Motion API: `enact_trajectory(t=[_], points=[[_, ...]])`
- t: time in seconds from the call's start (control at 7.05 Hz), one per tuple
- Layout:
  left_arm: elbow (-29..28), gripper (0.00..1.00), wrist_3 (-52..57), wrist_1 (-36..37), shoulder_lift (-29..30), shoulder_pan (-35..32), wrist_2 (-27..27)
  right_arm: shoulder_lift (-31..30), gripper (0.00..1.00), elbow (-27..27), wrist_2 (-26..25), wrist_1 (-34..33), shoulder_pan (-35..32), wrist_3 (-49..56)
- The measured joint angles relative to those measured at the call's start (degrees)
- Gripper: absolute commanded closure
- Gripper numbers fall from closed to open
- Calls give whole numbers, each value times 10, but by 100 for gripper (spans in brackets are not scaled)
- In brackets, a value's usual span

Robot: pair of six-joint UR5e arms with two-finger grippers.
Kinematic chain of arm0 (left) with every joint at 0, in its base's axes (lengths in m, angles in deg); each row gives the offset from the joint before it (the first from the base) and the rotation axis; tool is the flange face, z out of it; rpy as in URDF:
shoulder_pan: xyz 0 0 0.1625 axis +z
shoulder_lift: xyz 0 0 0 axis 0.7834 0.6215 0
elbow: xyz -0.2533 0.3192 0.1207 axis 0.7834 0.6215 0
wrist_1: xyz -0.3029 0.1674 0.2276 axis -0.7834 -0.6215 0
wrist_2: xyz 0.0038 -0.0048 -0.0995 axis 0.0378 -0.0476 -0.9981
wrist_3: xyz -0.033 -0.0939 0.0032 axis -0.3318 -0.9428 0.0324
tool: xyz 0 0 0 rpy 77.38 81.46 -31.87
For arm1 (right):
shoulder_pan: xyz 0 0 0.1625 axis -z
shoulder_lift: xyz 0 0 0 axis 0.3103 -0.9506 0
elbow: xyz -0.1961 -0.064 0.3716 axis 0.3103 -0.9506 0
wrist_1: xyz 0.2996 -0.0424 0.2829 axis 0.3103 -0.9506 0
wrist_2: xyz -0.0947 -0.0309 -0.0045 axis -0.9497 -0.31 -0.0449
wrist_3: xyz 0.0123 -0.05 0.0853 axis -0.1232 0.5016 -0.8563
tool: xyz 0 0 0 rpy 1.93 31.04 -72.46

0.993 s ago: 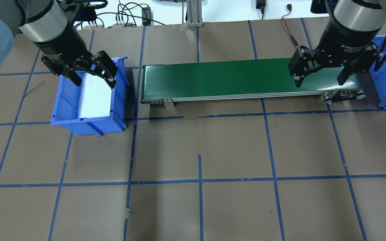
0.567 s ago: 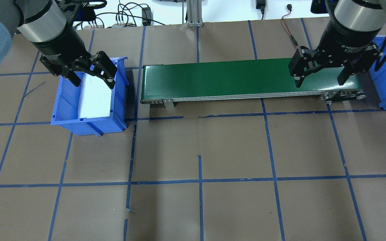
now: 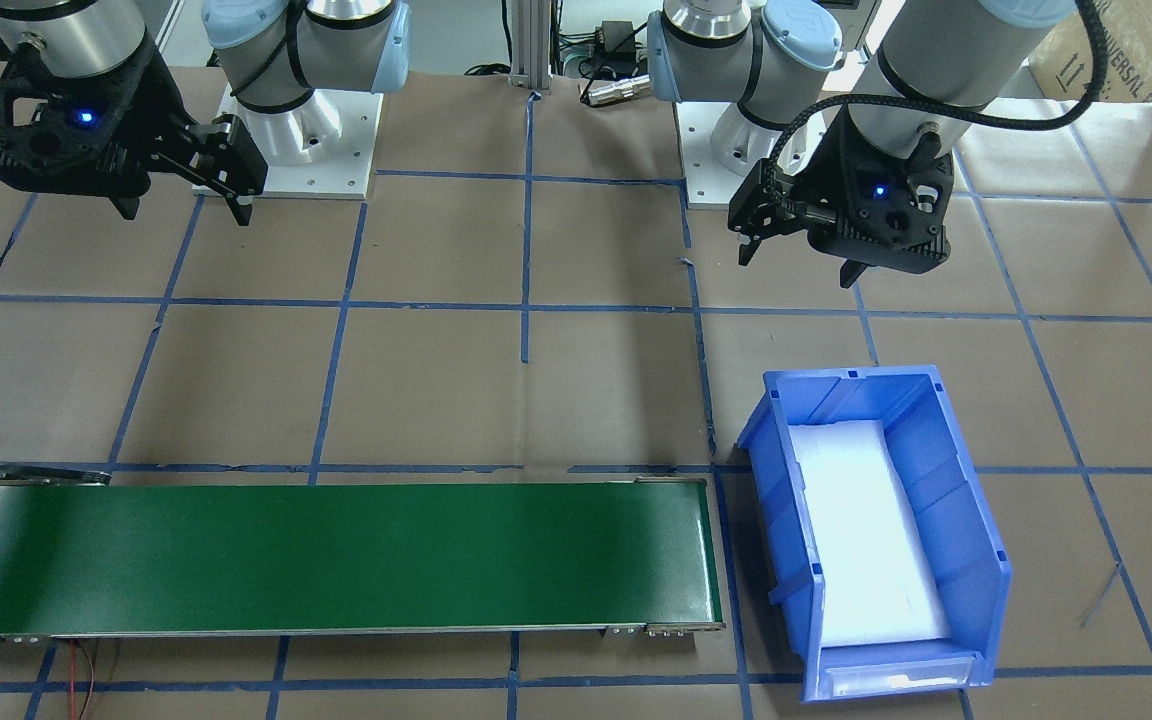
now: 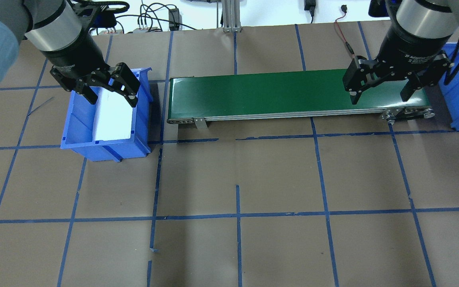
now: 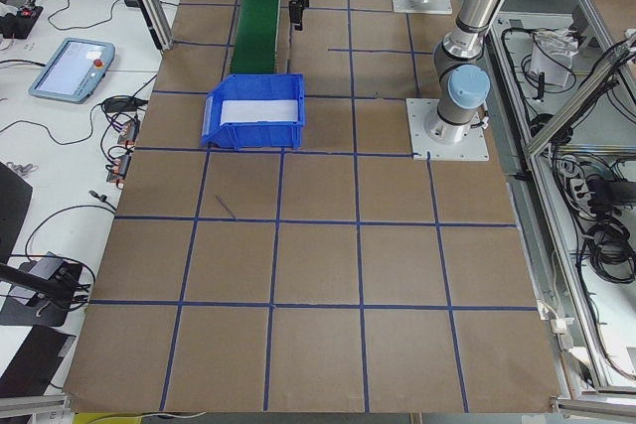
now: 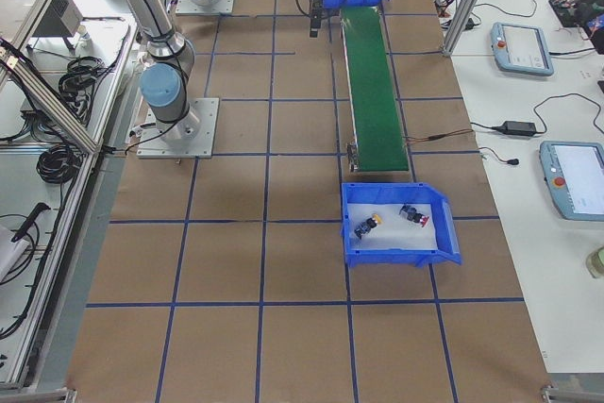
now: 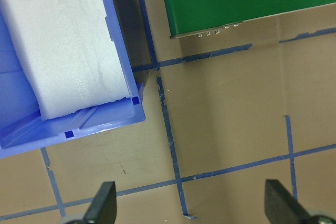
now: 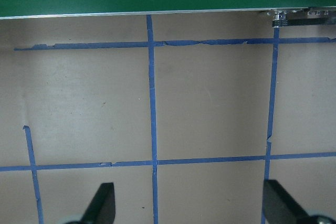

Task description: Transport two buttons from left to right

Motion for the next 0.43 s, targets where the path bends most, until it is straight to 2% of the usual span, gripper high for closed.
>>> enact_trajectory(t=[0.43], points=[[-3, 0, 0, 3, 6, 7, -4, 0, 0, 1, 0, 0, 0, 0]])
